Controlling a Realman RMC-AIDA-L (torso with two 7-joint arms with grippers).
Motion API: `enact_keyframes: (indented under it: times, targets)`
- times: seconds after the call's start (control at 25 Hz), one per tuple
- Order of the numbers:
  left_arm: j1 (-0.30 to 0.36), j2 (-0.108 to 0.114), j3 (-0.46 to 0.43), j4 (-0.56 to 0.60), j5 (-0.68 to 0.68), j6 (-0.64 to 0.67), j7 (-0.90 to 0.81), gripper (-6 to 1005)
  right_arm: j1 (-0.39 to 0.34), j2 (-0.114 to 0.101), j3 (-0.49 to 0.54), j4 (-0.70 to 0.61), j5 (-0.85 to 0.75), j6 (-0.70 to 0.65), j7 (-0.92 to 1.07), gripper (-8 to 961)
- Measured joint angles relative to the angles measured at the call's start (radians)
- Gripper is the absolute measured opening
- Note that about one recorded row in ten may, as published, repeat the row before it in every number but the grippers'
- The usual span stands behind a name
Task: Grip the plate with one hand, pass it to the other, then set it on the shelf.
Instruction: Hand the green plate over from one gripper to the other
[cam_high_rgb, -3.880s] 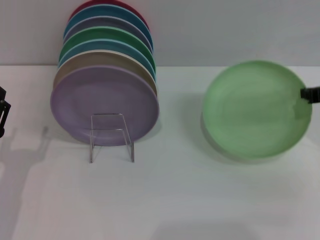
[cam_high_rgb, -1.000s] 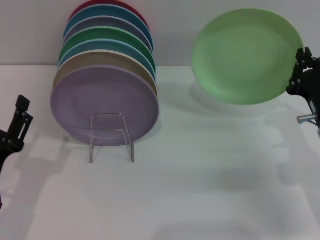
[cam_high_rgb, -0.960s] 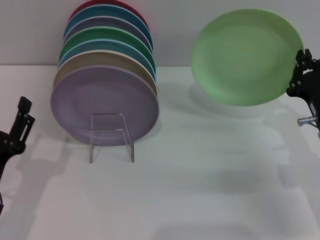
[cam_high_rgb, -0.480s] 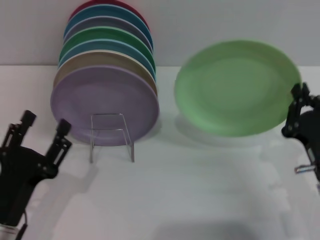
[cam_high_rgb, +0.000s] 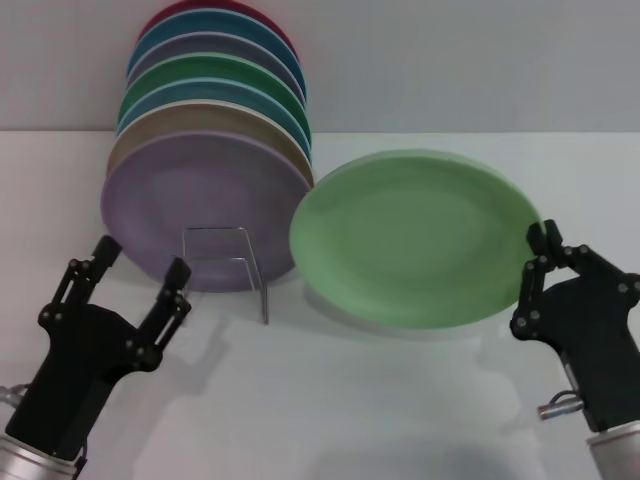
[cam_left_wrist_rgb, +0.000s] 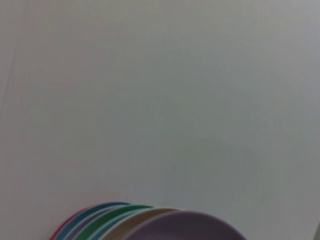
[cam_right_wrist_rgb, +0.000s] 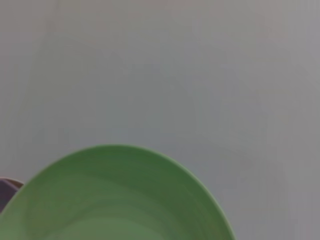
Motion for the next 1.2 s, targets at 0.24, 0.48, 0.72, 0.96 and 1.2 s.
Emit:
enact_keyframes:
  times: [0.24, 0.48, 0.72, 0.96, 1.2]
  targets:
    - [0.004, 0.001, 0.041, -0.039, 0.000, -0.027, 0.094, 764, -0.018, 0.001, -0.085, 0.074, 0.064, -0.009, -0.145, 18]
    - [0.000, 0.001, 0.072, -0.062, 0.000, -0.054, 0.153, 764, 0.002, 0.002, -0.145, 0.129, 0.132, -0.020, -0.284, 17]
    - [-0.015, 0.002, 0.074, -0.069, 0.000, -0.106, 0.151, 764, 0.020, 0.002, -0.165, 0.152, 0.143, -0.008, -0.377, 22]
    - [-0.035, 0.003, 0.071, -0.081, 0.000, -0.134, 0.140, 764, 0.033, 0.002, -0.185, 0.173, 0.145, 0.016, -0.459, 27]
    - [-0.046, 0.003, 0.070, -0.083, 0.000, -0.142, 0.139, 764, 0.043, 0.002, -0.199, 0.176, 0.146, 0.025, -0.476, 33]
